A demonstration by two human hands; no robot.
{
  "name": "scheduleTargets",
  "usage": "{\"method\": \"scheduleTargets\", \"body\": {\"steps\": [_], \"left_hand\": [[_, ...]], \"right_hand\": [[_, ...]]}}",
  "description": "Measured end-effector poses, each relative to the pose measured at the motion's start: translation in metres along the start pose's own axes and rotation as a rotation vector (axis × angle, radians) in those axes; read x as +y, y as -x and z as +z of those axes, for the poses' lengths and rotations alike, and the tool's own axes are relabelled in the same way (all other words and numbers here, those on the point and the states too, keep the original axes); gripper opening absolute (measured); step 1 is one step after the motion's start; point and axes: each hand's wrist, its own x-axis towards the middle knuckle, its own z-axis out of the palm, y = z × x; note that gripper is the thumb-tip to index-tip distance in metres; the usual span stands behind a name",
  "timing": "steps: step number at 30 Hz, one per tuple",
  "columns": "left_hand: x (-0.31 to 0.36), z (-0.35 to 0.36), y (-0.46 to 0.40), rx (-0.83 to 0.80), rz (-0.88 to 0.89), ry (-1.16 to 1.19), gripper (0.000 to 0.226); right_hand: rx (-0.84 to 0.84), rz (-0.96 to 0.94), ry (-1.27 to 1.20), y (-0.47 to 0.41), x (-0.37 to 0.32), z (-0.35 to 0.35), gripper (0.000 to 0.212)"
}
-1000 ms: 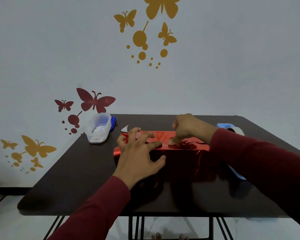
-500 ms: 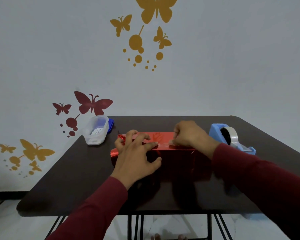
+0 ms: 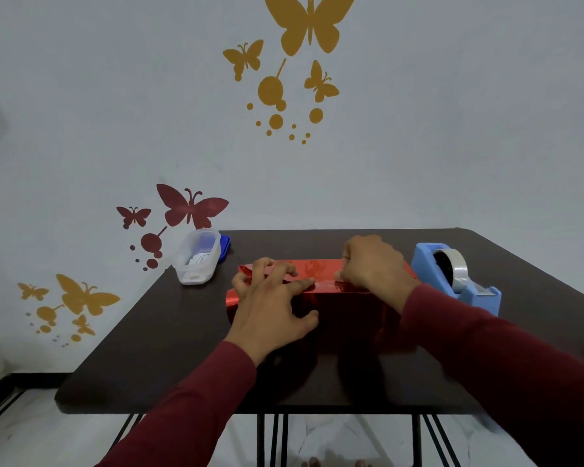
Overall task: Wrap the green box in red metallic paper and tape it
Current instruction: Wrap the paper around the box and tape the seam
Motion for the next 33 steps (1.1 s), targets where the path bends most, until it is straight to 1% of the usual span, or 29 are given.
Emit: {"method": "scheduleTargets", "body": {"steps": [2,3,5,7,9,11,12,15,17,19,22,23,24,25,26,27,28,30,33], "left_hand": [[0.001,-0.001,0.0,0.0,-0.003,0.011,0.065],[0.001,-0.001,-0.001,-0.003,-0.004,0.014,0.065],[0.002,-0.002,0.0,-0.018,-0.004,0.006,0.066],[0.001,-0.003,0.0,-0.032,-0.006,0.005,0.068],[0.001,-0.004,0.001,-0.039,-0.013,0.017,0.068],[0.002,-0.006,0.001,-0.05,-0.015,0.033,0.069],[0.003,-0.008,0.001,-0.05,-0.011,0.033,0.07],[0.011,-0.013,0.0,-0.017,0.0,0.025,0.078],[0.021,-0.017,-0.002,0.025,0.039,0.028,0.077],[0.038,-0.019,-0.007,0.057,0.1,0.052,0.071],[0.076,-0.016,-0.02,0.071,0.202,0.1,0.062],[0.092,-0.013,-0.026,0.063,0.241,0.121,0.06],[0.105,-0.01,-0.032,0.053,0.275,0.137,0.06],[0.12,-0.006,-0.039,0.039,0.309,0.157,0.061],[0.134,-0.002,-0.046,0.018,0.339,0.174,0.063],[0.146,0.002,-0.052,-0.003,0.362,0.183,0.066],[0.158,0.006,-0.059,-0.024,0.383,0.185,0.071],[0.174,0.013,-0.07,-0.064,0.416,0.174,0.084],[0.185,0.021,-0.086,-0.122,0.457,0.139,0.097]], "right_hand": [[0.081,-0.036,-0.017,0.002,-0.002,0.002,0.01],[0.077,-0.054,-0.069,0.004,-0.005,0.005,0.012],[0.005,-0.064,-0.157,0.009,-0.009,0.009,0.02],[-0.014,-0.045,-0.118,0.011,-0.004,0.007,0.017],[0.045,-0.034,-0.018,0.012,0.01,0.0,0.009],[0.104,-0.01,-0.011,0.016,0.029,-0.007,0.011],[0.114,0.005,-0.055,0.02,0.039,-0.011,0.012],[0.131,-0.002,-0.308,0.038,0.065,-0.027,0.019],[0.139,0.011,-0.433,0.05,0.085,-0.039,0.017],[0.179,0.058,-0.497,0.061,0.107,-0.046,0.009],[0.273,0.175,-0.458,0.069,0.143,-0.056,0.007],[0.274,0.231,-0.426,0.069,0.157,-0.057,0.007],[0.247,0.279,-0.395,0.069,0.167,-0.058,0.014],[0.198,0.334,-0.386,0.065,0.178,-0.055,0.026],[0.138,0.389,-0.423,0.063,0.187,-0.052,0.035],[0.066,0.447,-0.519,0.061,0.191,-0.047,0.038],[-0.007,0.507,-0.662,0.059,0.194,-0.043,0.039],[-0.145,0.614,-0.909,0.057,0.194,-0.039,0.046],[-0.284,0.66,-1.035,0.049,0.193,-0.041,0.045]]}}
